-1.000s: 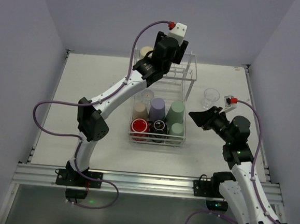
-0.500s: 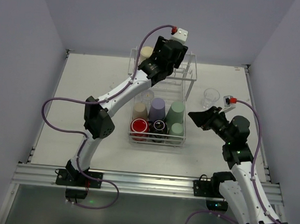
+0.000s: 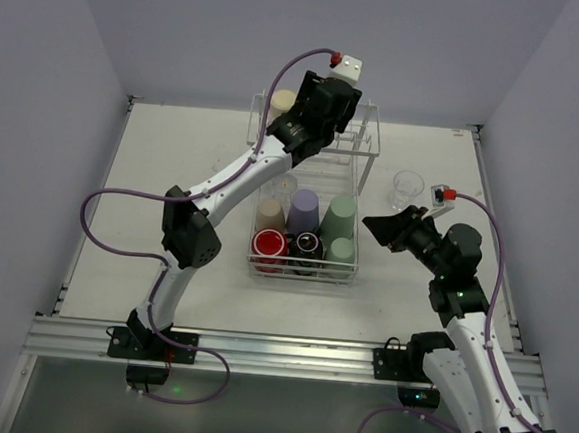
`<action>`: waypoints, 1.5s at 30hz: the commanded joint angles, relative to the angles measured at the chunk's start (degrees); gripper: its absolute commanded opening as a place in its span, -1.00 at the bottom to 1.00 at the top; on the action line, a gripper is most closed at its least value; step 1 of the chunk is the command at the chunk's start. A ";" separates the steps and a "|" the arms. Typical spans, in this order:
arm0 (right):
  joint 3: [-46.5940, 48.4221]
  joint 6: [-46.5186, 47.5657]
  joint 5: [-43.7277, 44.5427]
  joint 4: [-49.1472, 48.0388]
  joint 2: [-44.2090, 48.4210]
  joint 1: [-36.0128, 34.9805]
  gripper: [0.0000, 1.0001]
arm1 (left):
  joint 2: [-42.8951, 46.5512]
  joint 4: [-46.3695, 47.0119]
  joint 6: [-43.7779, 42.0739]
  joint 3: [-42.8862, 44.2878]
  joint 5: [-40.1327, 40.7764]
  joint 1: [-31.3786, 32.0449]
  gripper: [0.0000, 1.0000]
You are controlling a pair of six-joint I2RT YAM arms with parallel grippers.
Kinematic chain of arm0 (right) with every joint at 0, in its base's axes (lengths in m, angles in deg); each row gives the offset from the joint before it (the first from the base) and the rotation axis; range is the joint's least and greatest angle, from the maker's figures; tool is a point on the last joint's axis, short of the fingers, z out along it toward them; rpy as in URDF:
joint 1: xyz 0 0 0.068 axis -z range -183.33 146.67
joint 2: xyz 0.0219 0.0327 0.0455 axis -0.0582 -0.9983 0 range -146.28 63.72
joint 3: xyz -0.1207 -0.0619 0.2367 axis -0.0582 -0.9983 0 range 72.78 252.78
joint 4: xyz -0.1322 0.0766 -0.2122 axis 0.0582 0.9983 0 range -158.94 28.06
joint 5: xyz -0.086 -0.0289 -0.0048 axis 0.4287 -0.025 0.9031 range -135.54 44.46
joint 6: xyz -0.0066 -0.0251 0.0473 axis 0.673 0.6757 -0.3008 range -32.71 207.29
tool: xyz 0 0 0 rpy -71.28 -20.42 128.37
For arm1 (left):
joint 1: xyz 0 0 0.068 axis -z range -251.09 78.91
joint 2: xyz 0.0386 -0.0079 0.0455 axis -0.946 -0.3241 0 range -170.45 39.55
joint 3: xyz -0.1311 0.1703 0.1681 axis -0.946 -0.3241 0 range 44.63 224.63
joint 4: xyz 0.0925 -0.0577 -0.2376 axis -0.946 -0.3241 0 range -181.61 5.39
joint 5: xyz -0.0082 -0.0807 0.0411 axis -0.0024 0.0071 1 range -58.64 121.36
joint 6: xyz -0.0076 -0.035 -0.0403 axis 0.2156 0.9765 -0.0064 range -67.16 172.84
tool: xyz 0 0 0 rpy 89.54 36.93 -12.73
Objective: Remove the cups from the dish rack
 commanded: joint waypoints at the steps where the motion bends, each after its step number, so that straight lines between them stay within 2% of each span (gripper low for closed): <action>1: 0.56 0.58 0.03 -2.33 -0.08 -0.25 -0.30 | 1.04 -0.46 1.56 -1.24 -0.26 0.06 0.53; 10: 1.00 0.67 0.29 -1.63 0.27 -0.25 -0.29 | 0.95 0.07 2.62 -2.47 -1.93 0.06 0.54; 13: 1.17 0.67 0.47 -1.45 0.44 -0.25 -0.29 | 1.82 2.17 2.27 -3.78 -2.28 0.06 0.20; 14: 1.26 0.67 0.56 -1.45 0.45 -0.17 -0.29 | 2.52 2.79 2.09 -4.48 -2.72 0.15 -0.01; 16: 1.70 0.23 0.56 -1.45 0.45 -0.25 -0.29 | 3.40 4.55 2.00 -4.76 -3.33 0.24 -0.17; 17: 1.96 -0.03 0.56 -1.37 0.45 -0.25 -0.29 | 3.76 5.07 1.91 -4.76 -4.38 0.15 -0.33; 20: 3.19 -0.91 0.38 -1.37 0.62 -0.25 -0.25 | 5.07 7.62 1.91 -4.58 -5.62 0.33 -0.48; 23: 4.34 -3.02 -0.49 -2.68 0.27 -0.34 -0.04 | 7.09 10.35 2.27 -4.32 -8.16 0.68 -0.58; 24: 4.60 -3.46 -0.76 -4.16 0.18 -0.17 0.09 | 7.88 11.48 2.44 -4.32 -8.78 0.94 -0.58; 28: 5.66 -6.18 -3.22 -7.42 0.27 -0.25 0.36 | 13.24 12.72 4.63 -5.80 -10.89 3.48 -0.60; 31: 5.57 -8.82 -5.06 -11.46 1.32 -0.17 0.46 | 23.40 16.93 8.32 -14.04 -14.49 4.98 -0.61; 32: 5.48 -10.04 -5.59 -12.43 1.67 -0.25 0.47 | 25.80 18.16 9.98 -19.64 -17.72 4.99 -0.63; 33: 5.13 -10.49 -5.77 -14.79 2.11 -0.25 0.47 | 27.91 20.79 14.09 -22.57 -19.75 4.99 -0.63; 38: 4.95 -13.22 -6.82 -19.99 3.26 -0.25 0.36 | 42.13 32.75 26.16 -44.60 -32.15 5.34 -0.63; 41: 5.04 -16.02 -8.58 -23.51 3.17 -0.17 0.29 | 47.68 40.57 32.40 -54.37 -37.59 5.95 -0.63; 45: 6.18 -17.96 -10.51 -26.06 2.12 -0.34 0.24 | 50.52 50.23 38.64 -62.66 -40.69 6.66 -0.63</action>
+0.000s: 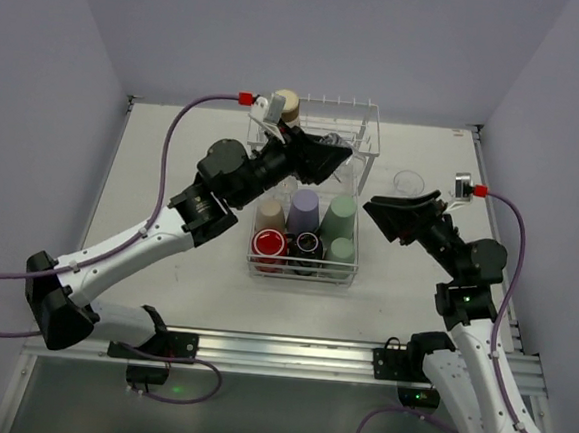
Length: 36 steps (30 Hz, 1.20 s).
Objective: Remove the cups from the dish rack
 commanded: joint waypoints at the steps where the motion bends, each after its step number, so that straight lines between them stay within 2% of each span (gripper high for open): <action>1: 3.30 -3.58 -3.41 -6.28 -0.81 -0.34 0.23 | -0.25 12.85 10.36 -6.52 -6.46 0.99 -0.63; 12: 4.71 -3.85 -3.50 -7.24 -2.48 -0.52 0.14 | -5.43 20.07 13.45 -7.85 -9.36 5.39 -0.65; 16: 4.27 -5.69 -3.86 -10.41 -3.01 -0.61 -0.17 | -6.49 20.16 13.10 -7.76 -9.02 6.18 -0.62; 17: 4.18 -6.13 -3.77 -10.85 -3.01 -0.61 -0.43 | -6.58 20.07 13.10 -7.93 -8.67 6.18 -0.53; 19: 4.09 -6.31 -3.68 -11.56 -2.92 -0.52 -0.64 | -6.41 19.99 12.75 -8.11 -8.49 6.18 -0.30; 20: 4.18 -6.14 -3.51 -11.30 -2.75 -0.61 -0.89 | -6.15 19.55 12.32 -8.11 -8.05 6.18 -0.01; 21: 4.18 -5.79 -3.33 -10.25 -2.66 -0.52 -0.99 | -5.88 18.33 11.36 -8.02 -7.61 6.27 0.18; 22: 4.44 -5.35 -2.98 -9.20 -2.49 -0.61 -1.00 | -5.01 17.44 10.56 -8.02 -7.00 6.27 0.53; 23: 4.70 -3.95 -2.89 -7.88 -2.40 -0.61 -1.00 | -4.48 16.48 9.77 -8.02 -5.43 6.27 0.66; 26: 6.81 2.44 -2.37 1.51 -2.40 -0.52 -1.00 | -0.88 9.63 4.51 -7.41 0.09 6.27 0.97; 27: 8.64 4.57 -1.58 9.11 -2.57 -0.61 -1.00 | 0.26 4.57 0.66 -7.15 2.13 6.27 1.00; 31: 14.89 16.16 5.27 28.74 -5.29 -0.61 -1.00 | 8.85 -7.33 -8.41 -7.66 11.10 6.27 1.00; 33: 20.66 23.11 13.34 39.96 -9.22 -0.52 -1.00 | 13.95 -13.90 -11.75 -9.68 14.27 6.27 1.00; 36: 27.00 29.18 26.87 49.33 -13.19 -0.34 -1.00 | 18.36 -24.73 -14.39 -11.36 16.65 6.27 1.00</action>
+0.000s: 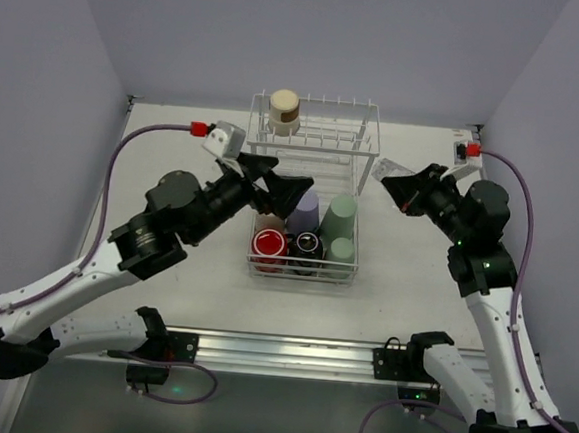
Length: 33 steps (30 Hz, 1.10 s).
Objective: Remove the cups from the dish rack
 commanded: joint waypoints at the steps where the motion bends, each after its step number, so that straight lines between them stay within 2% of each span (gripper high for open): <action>1: 8.29 12.21 19.31 18.72 -5.50 0.86 -1.00 | 7.04 -15.82 -8.07 -3.12 7.79 0.04 1.00; 3: 11.80 14.06 25.98 21.53 -7.80 3.30 -1.00 | 9.69 -21.89 -8.59 -5.05 10.87 0.13 1.00; 5: 13.48 14.41 26.11 21.90 -10.70 6.03 -1.00 | 13.65 -25.49 -8.86 -9.18 14.11 0.13 1.00; 9: 20.51 15.47 29.18 23.48 -18.69 12.53 -1.00 | 19.80 -26.57 -10.09 -18.22 17.47 0.13 1.00; 10: 22.35 15.82 30.66 24.35 -23.41 13.07 -1.00 | 20.42 -26.48 -10.18 -19.12 17.47 0.04 1.00; 13: 27.54 16.17 32.96 26.47 -30.20 15.53 -1.00 | 21.30 -26.31 -10.62 -19.66 15.46 0.13 1.00; 21: 36.95 15.91 31.03 29.89 -51.98 19.58 -1.00 | 23.77 -25.78 -12.02 -20.71 12.46 0.13 1.00; 33: 45.57 15.91 29.62 32.53 -69.85 19.76 -0.99 | 22.28 -25.60 -12.64 -20.97 11.67 0.04 1.00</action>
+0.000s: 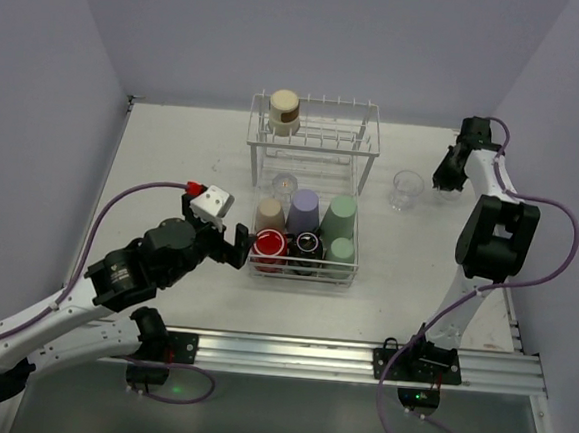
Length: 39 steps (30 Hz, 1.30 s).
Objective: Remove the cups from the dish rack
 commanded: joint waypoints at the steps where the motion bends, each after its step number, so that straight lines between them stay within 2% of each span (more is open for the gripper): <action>1: 3.89 1.18 -0.28 2.09 -2.54 0.13 -0.98 | -0.39 1.26 -2.00 -0.41 -0.29 0.04 1.00; 6: 6.35 1.09 -1.42 2.96 -5.70 0.13 -0.89 | -1.36 1.08 -1.82 -0.41 0.77 0.04 1.00; 9: 8.37 0.92 -1.51 4.46 -7.03 0.13 -0.79 | -1.71 0.56 -1.65 0.21 2.70 -0.05 1.00; 10: 8.46 0.65 -1.25 4.46 -6.94 0.13 -0.69 | -1.71 0.30 -1.38 0.47 4.01 -0.05 1.00; 11: 8.20 0.30 -1.16 3.94 -5.98 0.13 -0.51 | -1.45 0.12 -1.21 0.91 5.24 -0.05 1.00; 12: 8.03 0.30 -1.24 3.59 -5.36 0.22 -0.50 | -1.27 0.12 -0.94 0.91 5.25 -0.05 1.00; 13: 8.02 0.04 -1.24 3.32 -4.75 0.22 -0.36 | -1.19 0.38 -0.68 1.26 5.86 -0.05 1.00; 17: 7.85 -0.84 -2.91 2.09 -0.18 0.13 -0.18 | -2.67 0.82 0.37 3.45 5.43 -0.05 1.00; 21: 5.66 -2.51 -3.61 -0.01 7.27 0.13 -0.14 | -5.84 0.29 1.52 7.41 4.90 -0.05 1.00; 25: -3.72 -4.71 -7.21 -7.46 16.59 0.13 -0.09 | -10.74 1.52 3.36 13.56 5.25 -0.05 1.00; 26: -6.28 -5.23 -8.00 -9.58 18.96 0.13 0.01 | -11.98 1.96 3.71 16.44 5.86 -0.05 1.00; 27: -9.09 -6.46 -9.14 -11.77 21.60 0.04 0.03 | -13.21 2.48 3.98 18.04 6.30 -0.05 1.00; 29: -18.92 -8.04 -13.10 -19.59 30.29 -0.04 0.07 | -17.94 3.54 4.25 21.46 8.32 -0.05 1.00; 30: -22.26 -9.96 -14.76 -22.32 33.37 -0.22 0.21 | -19.80 3.81 4.07 25.57 9.98 -0.05 1.00; 31: -29.26 -11.03 -18.70 -28.35 36.36 -0.31 0.25 | -21.73 3.81 3.11 27.79 10.95 -0.13 1.00; 33: -35.36 -14.44 -21.45 -32.87 45.06 -1.53 0.41 | -28.06 4.24 1.70 32.53 13.41 -0.48 1.00; 35: -42.67 -16.30 -24.09 -37.45 52.43 -3.12 0.51 | -34.10 4.42 -0.14 39.65 13.52 -2.94 1.00; 36: -44.95 -17.27 -25.31 -38.94 54.56 -3.73 0.54 | -36.23 3.99 -0.41 42.02 10.82 -4.43 1.00; 37: -48.11 -17.45 -26.37 -39.48 56.58 -4.61 0.68 | -38.34 3.37 -0.41 47.01 8.61 -8.27 1.00; 39: -50.41 -17.11 -27.61 -39.48 61.84 -5.84 0.81 | -45.63 -0.47 0.20 52.65 4.39 -12.24 1.00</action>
